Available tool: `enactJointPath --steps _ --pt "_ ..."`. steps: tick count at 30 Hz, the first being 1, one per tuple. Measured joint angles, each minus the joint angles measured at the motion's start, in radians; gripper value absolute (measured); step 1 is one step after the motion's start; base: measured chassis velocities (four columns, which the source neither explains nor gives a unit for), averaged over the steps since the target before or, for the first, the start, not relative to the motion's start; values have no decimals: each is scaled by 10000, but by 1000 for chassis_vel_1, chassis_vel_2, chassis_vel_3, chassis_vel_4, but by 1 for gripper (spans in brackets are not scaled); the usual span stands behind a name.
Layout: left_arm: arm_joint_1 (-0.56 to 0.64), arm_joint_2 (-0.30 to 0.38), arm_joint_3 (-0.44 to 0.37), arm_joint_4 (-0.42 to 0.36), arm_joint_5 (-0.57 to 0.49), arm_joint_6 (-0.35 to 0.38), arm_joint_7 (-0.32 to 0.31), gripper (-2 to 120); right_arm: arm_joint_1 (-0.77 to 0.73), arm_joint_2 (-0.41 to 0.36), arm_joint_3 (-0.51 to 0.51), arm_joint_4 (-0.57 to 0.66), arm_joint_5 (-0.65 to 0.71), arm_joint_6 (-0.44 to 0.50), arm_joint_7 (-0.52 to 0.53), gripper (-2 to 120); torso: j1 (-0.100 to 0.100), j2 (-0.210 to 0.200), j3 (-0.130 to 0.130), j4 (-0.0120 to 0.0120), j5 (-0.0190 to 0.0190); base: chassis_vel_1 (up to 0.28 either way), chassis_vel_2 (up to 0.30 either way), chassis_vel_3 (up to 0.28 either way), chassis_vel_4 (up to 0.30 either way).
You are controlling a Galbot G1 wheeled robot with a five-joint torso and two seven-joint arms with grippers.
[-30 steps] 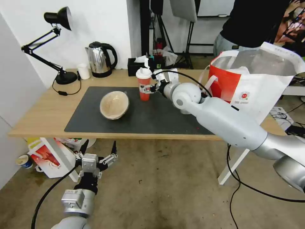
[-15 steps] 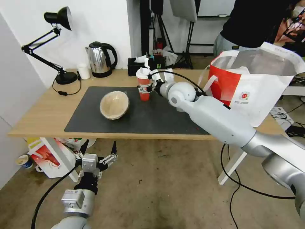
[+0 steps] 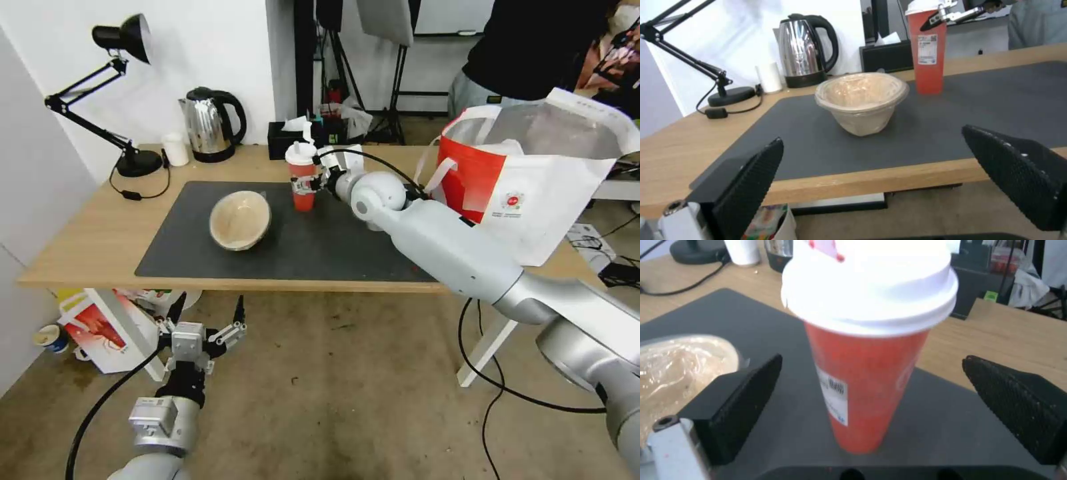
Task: Pick up the trash from the table and place it into the takeout bag.
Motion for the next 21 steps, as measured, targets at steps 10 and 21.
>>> enactJointPath --steps 10,21 --pt "0 0 0 0 0 0 0 100 296 322 143 -734 3 190 -231 100 0 0 0 1 0 0 0 0 0" --pt "0 0 0 0 0 0 0 100 247 535 154 -1091 -38 306 -367 100 0 0 0 0 1 0 0 0 0"
